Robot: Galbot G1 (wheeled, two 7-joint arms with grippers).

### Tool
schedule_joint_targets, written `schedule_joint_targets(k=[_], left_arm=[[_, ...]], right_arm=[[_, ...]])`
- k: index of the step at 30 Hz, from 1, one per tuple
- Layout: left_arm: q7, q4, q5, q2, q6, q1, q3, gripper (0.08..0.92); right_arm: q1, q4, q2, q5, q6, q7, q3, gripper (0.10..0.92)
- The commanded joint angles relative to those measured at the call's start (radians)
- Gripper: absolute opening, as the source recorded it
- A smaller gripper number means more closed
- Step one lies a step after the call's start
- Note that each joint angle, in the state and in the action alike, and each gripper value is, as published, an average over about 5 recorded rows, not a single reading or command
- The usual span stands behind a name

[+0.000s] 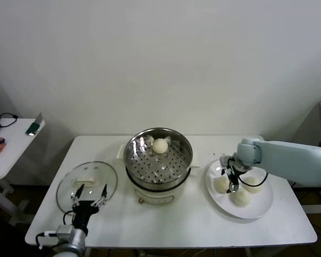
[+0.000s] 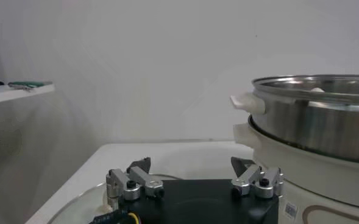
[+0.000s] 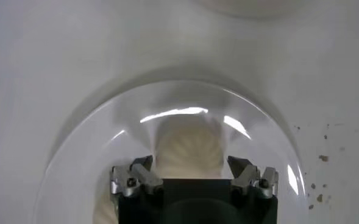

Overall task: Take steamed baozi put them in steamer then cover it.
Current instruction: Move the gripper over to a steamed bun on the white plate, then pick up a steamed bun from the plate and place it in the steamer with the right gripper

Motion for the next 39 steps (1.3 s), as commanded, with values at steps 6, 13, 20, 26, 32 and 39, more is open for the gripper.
schedule_joint_targets(k=[6, 13, 20, 26, 32, 39], left_arm=[[-0.001, -0.001, 0.0, 0.0, 0.0, -0.001, 0.0, 0.823], [-0.001, 0.001, 0.0, 0.002, -0.002, -0.001, 0.0, 0.823], [-0.001, 0.001, 0.001, 0.007, -0.002, 0.0, 0.003, 0.823], [-0.002, -0.001, -0.001, 0.011, 0.0, -0.002, 0.007, 0.823], [-0.001, -0.006, -0.005, 0.02, 0.004, -0.005, 0.008, 0.823], [-0.001, -0.011, -0.004, 0.023, 0.008, -0.015, 0.008, 0.823]], right_arm=[[-0.015, -0.021, 0.006, -0.007, 0.001, -0.005, 0.024, 0.685], [0.009, -0.003, -0.006, -0.004, 0.018, -0.035, 0.021, 0.67], [0.296, 0.039, -0.011, 0.078, 0.089, -0.134, -0.122, 0.67], [0.61, 0.069, 0.033, 0.226, 0.14, -0.236, -0.249, 0.67], [0.858, 0.11, 0.124, 0.387, 0.146, -0.288, -0.298, 0.67], [0.901, 0.225, 0.27, 0.613, -0.024, -0.126, -0.197, 0.67]])
